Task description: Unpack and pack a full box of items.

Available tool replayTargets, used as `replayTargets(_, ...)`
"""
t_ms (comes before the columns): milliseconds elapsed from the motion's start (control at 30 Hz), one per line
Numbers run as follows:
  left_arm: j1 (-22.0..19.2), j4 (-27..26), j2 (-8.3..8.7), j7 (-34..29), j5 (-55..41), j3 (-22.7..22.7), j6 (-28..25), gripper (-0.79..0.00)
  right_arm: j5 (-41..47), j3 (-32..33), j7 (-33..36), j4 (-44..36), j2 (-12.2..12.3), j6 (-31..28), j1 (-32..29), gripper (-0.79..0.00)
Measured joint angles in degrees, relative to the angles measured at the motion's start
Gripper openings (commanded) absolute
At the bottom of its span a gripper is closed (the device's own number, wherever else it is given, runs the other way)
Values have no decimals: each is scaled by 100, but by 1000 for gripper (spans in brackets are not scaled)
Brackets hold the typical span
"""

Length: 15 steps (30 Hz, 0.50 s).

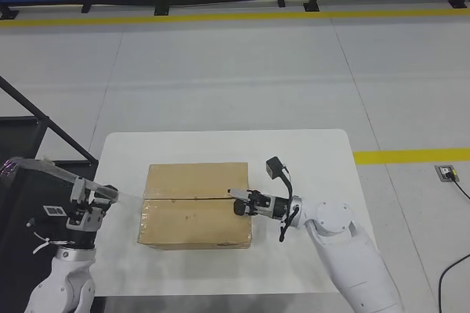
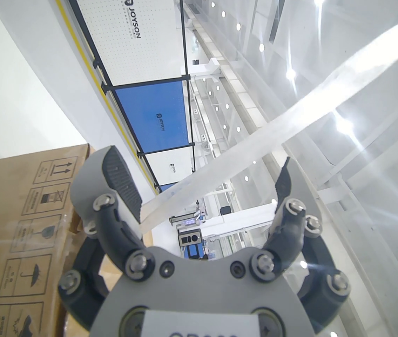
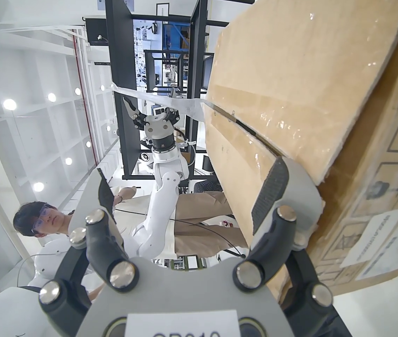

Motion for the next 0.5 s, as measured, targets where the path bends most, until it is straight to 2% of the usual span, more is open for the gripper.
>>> replayTargets(233,55,-314,-42,58,246,113,104,0,264,94,70,-254,60,-311,-209,0)
replayTargets(500,-30,-455,-106,238,621,375,233,0,971,630,722,-911,239,-972,-845,0)
